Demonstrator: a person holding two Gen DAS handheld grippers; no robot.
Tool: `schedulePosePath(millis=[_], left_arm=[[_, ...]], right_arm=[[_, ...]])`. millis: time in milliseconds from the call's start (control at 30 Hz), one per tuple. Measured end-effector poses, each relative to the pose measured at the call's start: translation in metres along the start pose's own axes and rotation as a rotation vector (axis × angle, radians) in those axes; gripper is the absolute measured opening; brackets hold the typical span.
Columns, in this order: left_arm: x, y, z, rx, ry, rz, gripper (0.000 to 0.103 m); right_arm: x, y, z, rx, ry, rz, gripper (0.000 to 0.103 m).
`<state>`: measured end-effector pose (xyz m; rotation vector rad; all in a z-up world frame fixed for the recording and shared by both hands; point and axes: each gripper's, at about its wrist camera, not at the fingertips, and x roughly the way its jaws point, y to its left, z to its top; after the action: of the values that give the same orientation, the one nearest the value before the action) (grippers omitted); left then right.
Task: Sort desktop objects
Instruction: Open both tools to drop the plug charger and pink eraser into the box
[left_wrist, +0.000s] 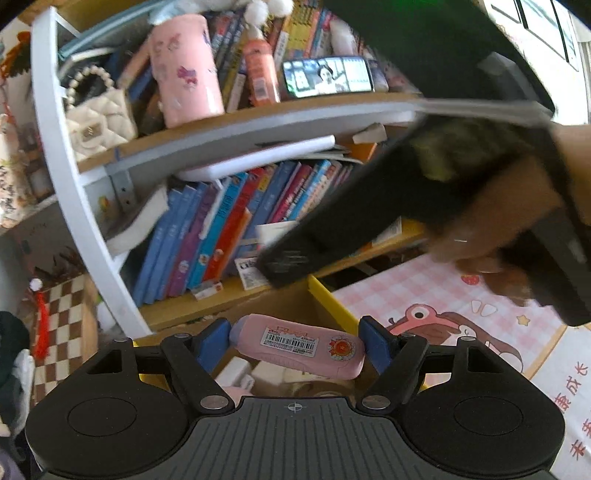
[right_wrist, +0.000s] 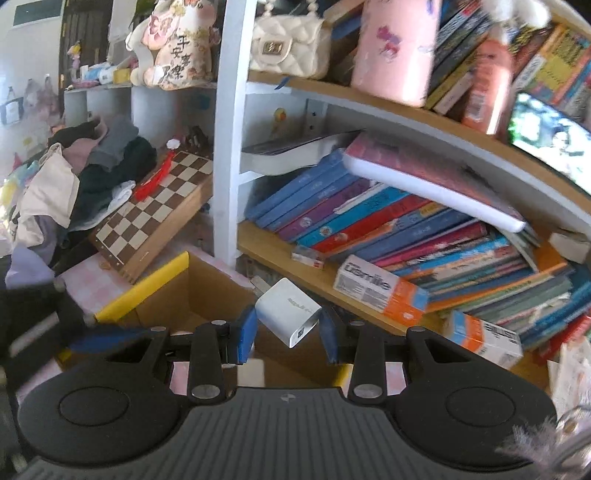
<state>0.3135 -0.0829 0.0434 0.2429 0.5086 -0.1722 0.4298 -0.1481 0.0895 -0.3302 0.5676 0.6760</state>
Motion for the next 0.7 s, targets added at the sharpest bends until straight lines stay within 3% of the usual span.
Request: schedulePosePath(millis=[367,700], left_arm=[[0.041,-0.003,-0.022,-0.011,0.114,-0.026,0.077],[0.057,0.001,-0.039,-0.043,0.189,-0.051,0.077]], right_arm=[[0.073,0.013,0.008,0.0,0.119,0.156,0.035],[0.123,0.022,-0.003,-0.022,0.22,0.195,0.035]])
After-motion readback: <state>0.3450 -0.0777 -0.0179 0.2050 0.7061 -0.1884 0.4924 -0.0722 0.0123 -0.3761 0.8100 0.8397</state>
